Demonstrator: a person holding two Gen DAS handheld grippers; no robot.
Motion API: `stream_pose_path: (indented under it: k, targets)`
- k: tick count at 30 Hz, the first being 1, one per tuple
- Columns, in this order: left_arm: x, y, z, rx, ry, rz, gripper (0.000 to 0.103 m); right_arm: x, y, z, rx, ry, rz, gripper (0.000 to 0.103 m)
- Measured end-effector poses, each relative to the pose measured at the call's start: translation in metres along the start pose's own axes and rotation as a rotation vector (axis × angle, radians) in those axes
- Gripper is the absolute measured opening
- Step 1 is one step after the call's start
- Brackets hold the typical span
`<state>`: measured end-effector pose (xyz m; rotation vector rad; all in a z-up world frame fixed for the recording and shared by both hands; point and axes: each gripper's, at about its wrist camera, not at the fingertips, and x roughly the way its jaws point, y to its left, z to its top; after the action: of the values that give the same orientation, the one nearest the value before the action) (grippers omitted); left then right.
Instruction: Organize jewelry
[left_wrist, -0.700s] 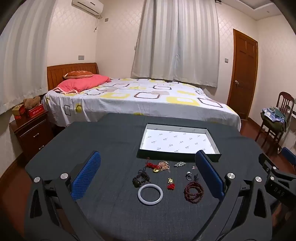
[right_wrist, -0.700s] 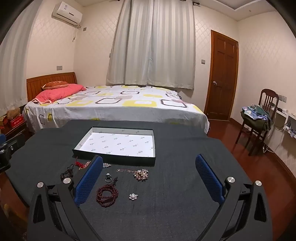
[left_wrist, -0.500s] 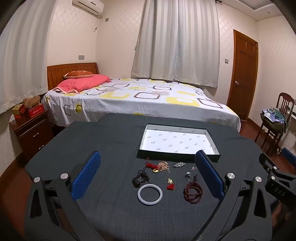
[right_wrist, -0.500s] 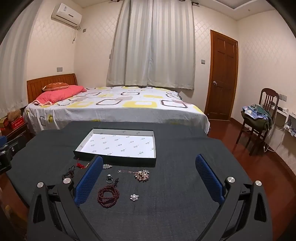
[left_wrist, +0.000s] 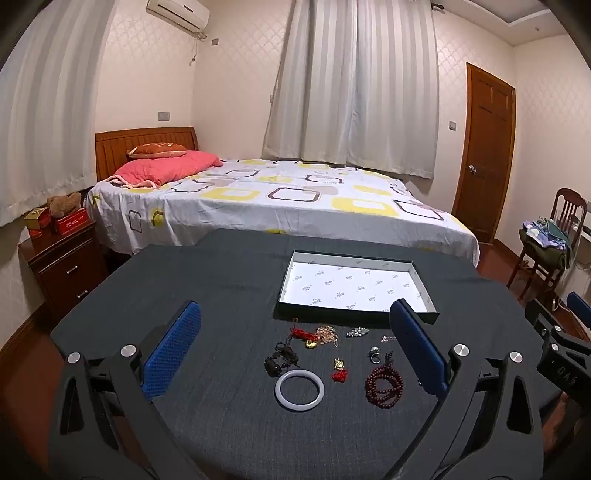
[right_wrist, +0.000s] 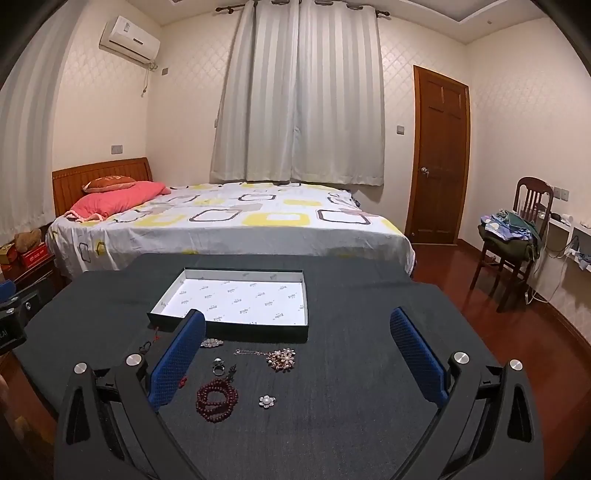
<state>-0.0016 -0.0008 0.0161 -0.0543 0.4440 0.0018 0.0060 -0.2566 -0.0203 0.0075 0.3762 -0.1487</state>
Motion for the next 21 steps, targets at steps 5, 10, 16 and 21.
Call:
stream_pose_path:
  k: [5, 10, 16, 21]
  targets:
    - [0.0017, 0.0004, -0.0021, -0.002, 0.003, -0.002, 0.099, 0.0012, -0.0017, -0.0011, 0.002, -0.001, 0.0, 0.097]
    - [0.0032, 0.0002, -0.0036, -0.001, 0.005, -0.002, 0.099, 0.0008, -0.0035, -0.0021, 0.002, 0.0, 0.001, 0.097]
    - [0.0057, 0.0007, -0.0065, -0.003, 0.006, -0.002, 0.099, 0.0003, -0.0031, -0.0026, 0.0, 0.001, 0.003, 0.097]
    - [0.0059, 0.0014, -0.0059, -0.002, 0.008, -0.003, 0.099, 0.0003, -0.0029, -0.0025, 0.001, 0.003, 0.004, 0.097]
